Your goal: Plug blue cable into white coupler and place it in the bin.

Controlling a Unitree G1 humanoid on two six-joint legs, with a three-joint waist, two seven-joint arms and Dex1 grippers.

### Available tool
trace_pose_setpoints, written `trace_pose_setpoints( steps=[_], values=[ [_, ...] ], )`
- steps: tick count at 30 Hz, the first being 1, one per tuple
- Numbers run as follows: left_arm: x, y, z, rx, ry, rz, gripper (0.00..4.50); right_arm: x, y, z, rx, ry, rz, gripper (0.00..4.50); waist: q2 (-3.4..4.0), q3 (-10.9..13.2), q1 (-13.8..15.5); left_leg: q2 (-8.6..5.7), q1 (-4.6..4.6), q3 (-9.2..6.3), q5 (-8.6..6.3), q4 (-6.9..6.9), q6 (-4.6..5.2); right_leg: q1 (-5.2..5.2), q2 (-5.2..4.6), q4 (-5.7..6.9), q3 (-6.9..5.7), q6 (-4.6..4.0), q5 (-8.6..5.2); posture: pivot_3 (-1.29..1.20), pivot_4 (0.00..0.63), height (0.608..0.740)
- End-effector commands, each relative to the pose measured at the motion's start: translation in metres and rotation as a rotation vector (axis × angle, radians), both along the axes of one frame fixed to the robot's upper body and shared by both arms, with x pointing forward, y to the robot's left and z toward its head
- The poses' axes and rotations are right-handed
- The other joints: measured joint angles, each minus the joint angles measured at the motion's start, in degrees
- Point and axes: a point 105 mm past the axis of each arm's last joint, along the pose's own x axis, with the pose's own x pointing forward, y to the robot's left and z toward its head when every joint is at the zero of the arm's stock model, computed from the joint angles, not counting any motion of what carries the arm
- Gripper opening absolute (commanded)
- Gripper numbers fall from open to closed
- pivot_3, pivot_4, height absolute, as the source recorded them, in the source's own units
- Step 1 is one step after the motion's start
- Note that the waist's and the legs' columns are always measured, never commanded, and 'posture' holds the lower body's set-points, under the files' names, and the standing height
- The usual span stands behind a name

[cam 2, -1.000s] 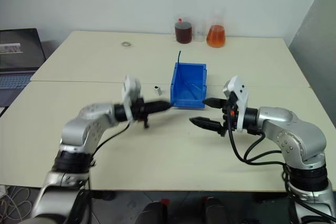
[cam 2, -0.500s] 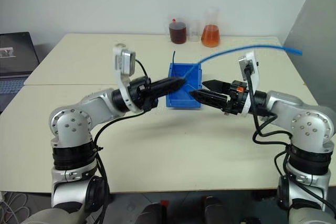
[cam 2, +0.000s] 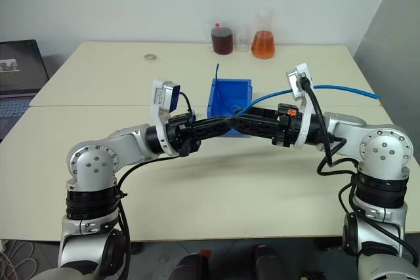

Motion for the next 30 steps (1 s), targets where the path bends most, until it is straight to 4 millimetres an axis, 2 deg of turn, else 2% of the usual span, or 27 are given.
trace_pose_setpoints(
  steps=[1, 13, 14, 20, 21, 22, 26, 30],
  values=[
    [-0.005, 0.000, 0.009, -0.018, -0.047, -0.021, 0.23, -0.002, 0.001, 0.008, 0.018, -0.020, 0.023, 2.67, 0.00, 0.0, 0.0, 0.00, 0.00, 0.00, 0.00, 0.00, 0.00, 0.00, 0.00, 0.00, 0.00, 0.00, 0.00, 0.00, 0.150, 0.740],
    [-0.007, 0.000, 0.008, -0.013, -0.050, -0.022, 0.23, 0.006, -0.007, 0.014, 0.076, 0.021, -0.008, 0.24, 0.00, 0.0, 0.0, 0.01, -0.04, 0.00, 0.00, -0.12, 0.00, 0.00, 0.00, -0.20, -0.01, 0.01, 0.00, 0.00, 0.150, 0.740],
    [-0.007, 0.000, 0.008, -0.012, -0.051, -0.022, 0.23, 0.006, -0.007, 0.014, 0.080, 0.024, -0.008, 0.12, 0.00, 0.0, 0.0, 0.01, -0.05, 0.00, 0.00, -0.13, 0.00, 0.00, 0.00, -0.22, -0.01, 0.01, 0.00, 0.00, 0.150, 0.740],
    [-0.007, -0.001, 0.010, -0.015, -0.062, -0.019, 0.23, 0.002, -0.005, 0.014, 0.079, 0.023, 0.004, 0.12, 0.00, 0.0, 0.0, 0.01, -0.07, 0.01, 0.00, -0.15, 0.00, 0.00, -0.01, -0.29, -0.01, 0.01, 0.00, 0.00, 0.150, 0.740],
    [-0.007, -0.001, 0.010, -0.019, -0.060, -0.021, 0.93, 0.002, -0.004, 0.013, 0.077, 0.023, 0.002, 0.12, 0.00, 0.0, 0.0, 0.01, -0.07, 0.01, 0.00, -0.15, 0.00, 0.00, -0.01, -0.29, -0.01, 0.01, 0.00, 0.00, 0.150, 0.740],
    [-0.006, -0.001, 0.010, -0.022, -0.059, -0.021, 0.93, 0.003, -0.003, 0.014, 0.076, 0.022, 0.001, 0.12, 0.00, 0.0, 0.0, 0.01, -0.07, 0.01, 0.00, -0.15, 0.00, 0.00, -0.01, -0.30, -0.01, 0.01, 0.00, 0.00, 0.150, 0.740],
    [-0.007, 0.000, 0.012, -0.026, -0.054, -0.028, 1.73, 0.004, -0.002, 0.014, 0.075, 0.017, -0.014, 0.12, 0.00, 0.0, 0.0, 0.01, -0.07, 0.01, 0.00, -0.16, 0.00, 0.00, 0.00, -0.30, -0.01, 0.02, -0.01, 0.00, 0.150, 0.740],
    [-0.013, 0.010, 0.013, -0.010, -0.060, -0.016, 2.57, 0.009, -0.005, 0.016, 0.059, -0.001, -0.047, 0.12, 0.00, 0.0, 0.0, 0.01, -0.08, 0.01, 0.00, -0.17, 0.00, 0.00, -0.01, -0.32, -0.01, 0.02, -0.01, 0.00, 0.150, 0.740]
  ],
)
